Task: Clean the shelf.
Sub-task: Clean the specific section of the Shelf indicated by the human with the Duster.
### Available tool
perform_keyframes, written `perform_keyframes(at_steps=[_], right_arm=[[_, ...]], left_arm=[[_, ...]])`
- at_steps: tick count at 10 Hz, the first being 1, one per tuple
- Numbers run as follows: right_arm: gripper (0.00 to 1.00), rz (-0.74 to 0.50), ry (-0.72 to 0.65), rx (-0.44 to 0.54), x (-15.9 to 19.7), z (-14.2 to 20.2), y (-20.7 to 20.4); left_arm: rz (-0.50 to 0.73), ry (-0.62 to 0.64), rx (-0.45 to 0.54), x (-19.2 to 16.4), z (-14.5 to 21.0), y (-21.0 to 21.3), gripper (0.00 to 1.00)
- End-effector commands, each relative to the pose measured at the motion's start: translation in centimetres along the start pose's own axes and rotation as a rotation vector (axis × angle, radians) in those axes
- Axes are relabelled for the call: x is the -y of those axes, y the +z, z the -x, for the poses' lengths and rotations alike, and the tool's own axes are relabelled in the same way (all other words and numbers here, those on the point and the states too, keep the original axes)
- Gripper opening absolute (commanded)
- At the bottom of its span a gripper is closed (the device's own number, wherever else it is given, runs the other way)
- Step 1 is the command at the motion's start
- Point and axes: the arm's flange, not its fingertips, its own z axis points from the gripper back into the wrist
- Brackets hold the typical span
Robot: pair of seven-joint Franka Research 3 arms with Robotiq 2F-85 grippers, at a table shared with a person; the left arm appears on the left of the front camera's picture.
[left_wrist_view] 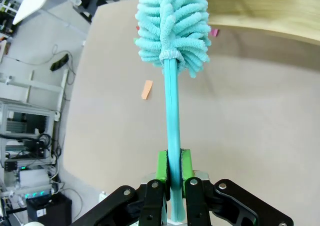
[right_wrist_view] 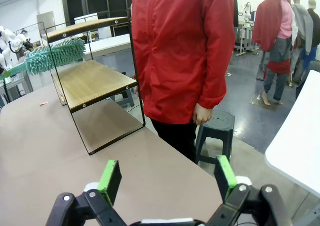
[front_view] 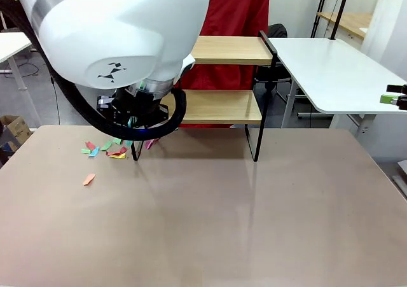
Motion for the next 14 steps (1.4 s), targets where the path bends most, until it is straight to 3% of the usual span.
perform_keyframes(at_steps=[1,2,4,7,11,14], right_arm=[[1.00,0.001,0.004,0.001,-0.1,-0.2,-0.1],[1.00,0.001,0.004,0.001,-0.1,-0.2,-0.1],[1.00,0.001,0.004,0.001,-0.1,-0.2,-0.1],[1.00,0.001,0.004,0.001,-0.1,-0.2,-0.1],[1.00,0.001,0.004,0.001,-0.1,-0.2,-0.1],[1.00,0.001,0.004,0.001,-0.1,-0.2,-0.1]], left_arm=[[-0.017,-0.003,-0.019,-0.5,-0.1,-1.0,0.13],[0.000,0.000,0.000,0.0,0.0,0.0,0.13],[0.250,-0.052,0.039,-1.8,-0.3,1.1,0.13],[0.444,-0.087,0.074,-5.5,0.3,1.3,0.13],[0.795,-0.286,0.077,-8.0,-0.2,0.2,0.13],[0.918,-0.495,0.033,-10.1,-0.9,-1.6,0.13]])
